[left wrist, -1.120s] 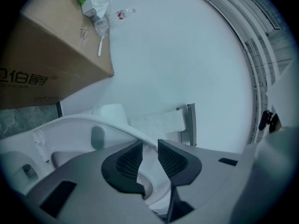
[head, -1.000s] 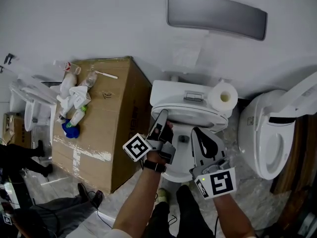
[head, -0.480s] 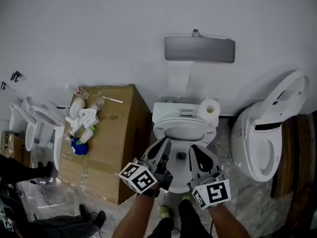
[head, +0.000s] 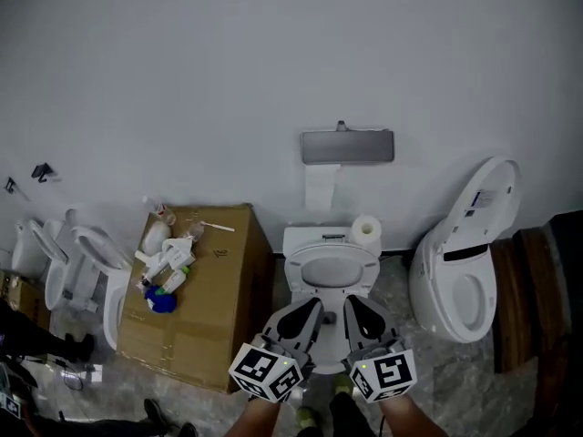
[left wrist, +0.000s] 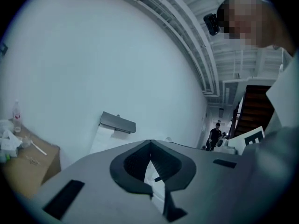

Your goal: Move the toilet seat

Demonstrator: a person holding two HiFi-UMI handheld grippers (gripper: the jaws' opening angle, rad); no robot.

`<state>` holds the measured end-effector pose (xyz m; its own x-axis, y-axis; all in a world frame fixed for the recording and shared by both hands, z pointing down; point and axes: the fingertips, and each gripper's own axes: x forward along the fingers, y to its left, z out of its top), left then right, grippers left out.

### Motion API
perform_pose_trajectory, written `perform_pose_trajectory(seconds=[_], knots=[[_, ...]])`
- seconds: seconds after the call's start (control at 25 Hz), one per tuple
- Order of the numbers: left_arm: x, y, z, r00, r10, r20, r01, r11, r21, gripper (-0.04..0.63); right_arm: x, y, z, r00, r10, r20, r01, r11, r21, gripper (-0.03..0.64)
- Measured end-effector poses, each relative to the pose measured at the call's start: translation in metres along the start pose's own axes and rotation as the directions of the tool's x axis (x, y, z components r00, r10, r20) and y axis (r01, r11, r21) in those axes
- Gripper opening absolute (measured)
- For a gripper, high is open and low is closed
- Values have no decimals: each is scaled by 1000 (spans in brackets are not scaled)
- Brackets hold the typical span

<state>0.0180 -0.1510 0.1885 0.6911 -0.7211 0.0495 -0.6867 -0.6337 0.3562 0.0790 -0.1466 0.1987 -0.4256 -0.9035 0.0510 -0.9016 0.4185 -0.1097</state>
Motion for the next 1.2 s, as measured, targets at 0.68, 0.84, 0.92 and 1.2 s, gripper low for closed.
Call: perform_pose_trajectory(seconds=[0.68, 0.84, 0.92, 1.2], knots=[[-99, -90, 80, 999, -33, 21, 27, 972, 235, 9, -84, 73, 101, 993, -69, 98, 76, 994, -75, 11], [-126, -99, 73, 999, -37, 28, 29, 970, 242, 9, -108, 94, 98, 992, -68, 105, 78, 992, -100, 11], [-144, -101, 73, 998, -44, 42, 33, 970, 240, 9, -119, 112, 98, 991, -72, 110, 84, 990, -112, 11], [-133, -114, 106, 996, -60, 60, 43, 965, 257, 9, -117, 104, 128, 991, -70, 114, 86, 986, -140, 11]])
